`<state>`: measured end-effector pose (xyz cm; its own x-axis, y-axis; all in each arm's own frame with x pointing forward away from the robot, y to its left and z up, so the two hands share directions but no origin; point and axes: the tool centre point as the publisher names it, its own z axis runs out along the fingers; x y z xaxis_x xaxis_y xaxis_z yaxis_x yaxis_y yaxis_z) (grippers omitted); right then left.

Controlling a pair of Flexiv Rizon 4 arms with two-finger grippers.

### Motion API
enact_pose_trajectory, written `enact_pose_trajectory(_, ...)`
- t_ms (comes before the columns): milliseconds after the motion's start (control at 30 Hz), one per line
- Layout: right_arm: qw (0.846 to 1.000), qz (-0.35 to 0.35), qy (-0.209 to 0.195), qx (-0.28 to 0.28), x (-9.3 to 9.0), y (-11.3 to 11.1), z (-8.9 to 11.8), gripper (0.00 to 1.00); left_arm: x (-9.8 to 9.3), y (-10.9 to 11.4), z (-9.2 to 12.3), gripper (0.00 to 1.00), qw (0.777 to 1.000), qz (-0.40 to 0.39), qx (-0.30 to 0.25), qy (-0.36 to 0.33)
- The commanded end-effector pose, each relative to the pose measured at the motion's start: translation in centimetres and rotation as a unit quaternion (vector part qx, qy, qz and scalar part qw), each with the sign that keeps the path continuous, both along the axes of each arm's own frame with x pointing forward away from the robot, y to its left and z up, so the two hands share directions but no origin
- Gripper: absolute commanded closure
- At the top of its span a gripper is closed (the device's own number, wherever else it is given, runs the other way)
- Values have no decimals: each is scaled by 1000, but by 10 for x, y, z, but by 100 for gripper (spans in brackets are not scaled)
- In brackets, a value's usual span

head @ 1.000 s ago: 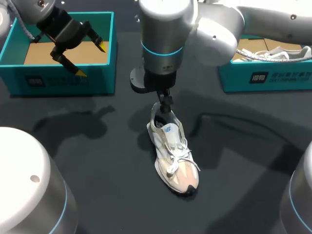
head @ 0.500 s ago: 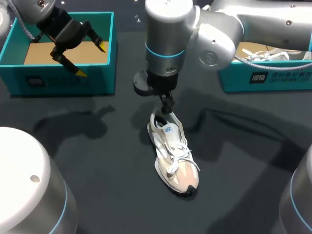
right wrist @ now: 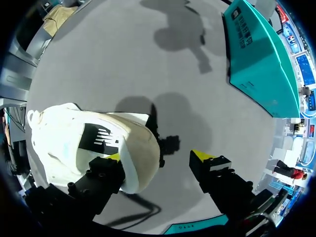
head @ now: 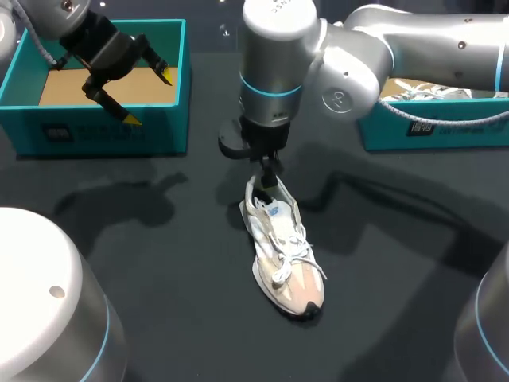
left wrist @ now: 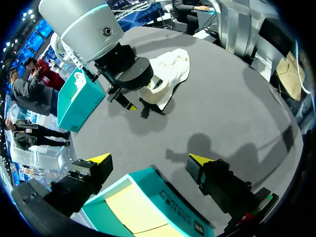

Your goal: Take the shoe out of the shoebox, open the shoe tongue, remove and reinsert the insole, then place the shoe into the shoebox

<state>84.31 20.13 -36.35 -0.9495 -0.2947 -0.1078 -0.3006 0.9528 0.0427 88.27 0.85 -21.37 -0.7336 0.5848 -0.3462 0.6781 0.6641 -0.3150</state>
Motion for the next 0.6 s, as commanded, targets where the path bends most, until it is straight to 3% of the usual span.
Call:
enact_pose_trajectory(33, 1000, 0, 4, 4, 3, 2, -8, 26, 0, 0, 0, 0, 1000, 0, 1, 0)
enact_pose_trajectory(233, 1000, 2, 15, 7, 3, 4, -17, 33, 0, 0, 0, 0, 1000, 0, 1, 0)
enact_pose_trajectory(600, 1000, -1, 26, 12, -3, 7, -26, 37, 0, 0, 0, 0, 1000, 0, 1, 0)
